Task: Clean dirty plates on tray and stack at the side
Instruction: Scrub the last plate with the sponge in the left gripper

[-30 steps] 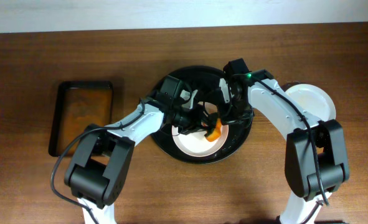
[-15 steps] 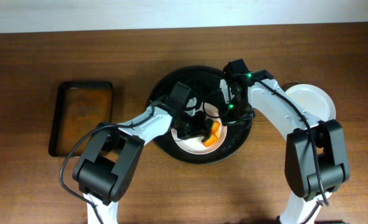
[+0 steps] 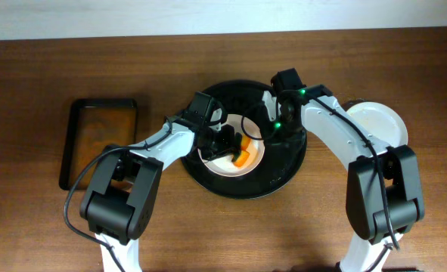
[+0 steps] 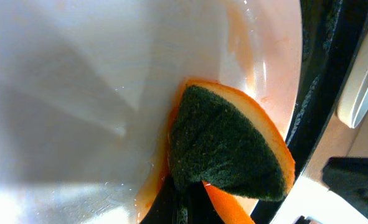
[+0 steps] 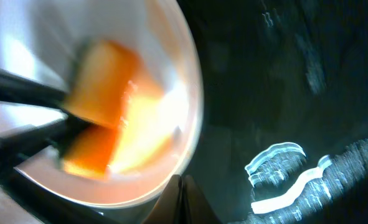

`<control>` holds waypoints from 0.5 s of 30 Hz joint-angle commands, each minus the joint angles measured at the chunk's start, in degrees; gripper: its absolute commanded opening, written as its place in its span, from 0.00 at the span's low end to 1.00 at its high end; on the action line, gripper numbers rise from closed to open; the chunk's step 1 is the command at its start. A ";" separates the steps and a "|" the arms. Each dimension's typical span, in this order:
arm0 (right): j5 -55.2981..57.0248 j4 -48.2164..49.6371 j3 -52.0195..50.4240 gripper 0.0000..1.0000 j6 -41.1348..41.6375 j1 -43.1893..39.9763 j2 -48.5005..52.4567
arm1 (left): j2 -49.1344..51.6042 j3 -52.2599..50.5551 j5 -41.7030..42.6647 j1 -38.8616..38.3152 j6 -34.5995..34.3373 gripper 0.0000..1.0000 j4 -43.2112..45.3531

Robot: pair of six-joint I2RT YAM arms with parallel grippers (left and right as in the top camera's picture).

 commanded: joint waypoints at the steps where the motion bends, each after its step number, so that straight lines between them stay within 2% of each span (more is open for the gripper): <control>1: -5.51 2.12 0.52 0.04 2.29 0.26 0.26 | 0.52 -0.57 -6.91 0.63 1.36 0.01 -1.44; 10: -5.68 4.66 -0.94 0.04 7.19 0.26 7.04 | 0.52 -0.57 -7.19 0.66 1.36 0.01 -1.44; 15: -3.98 3.48 -1.95 0.04 9.16 0.26 7.98 | 0.52 -0.57 -10.95 1.14 1.31 0.01 -1.86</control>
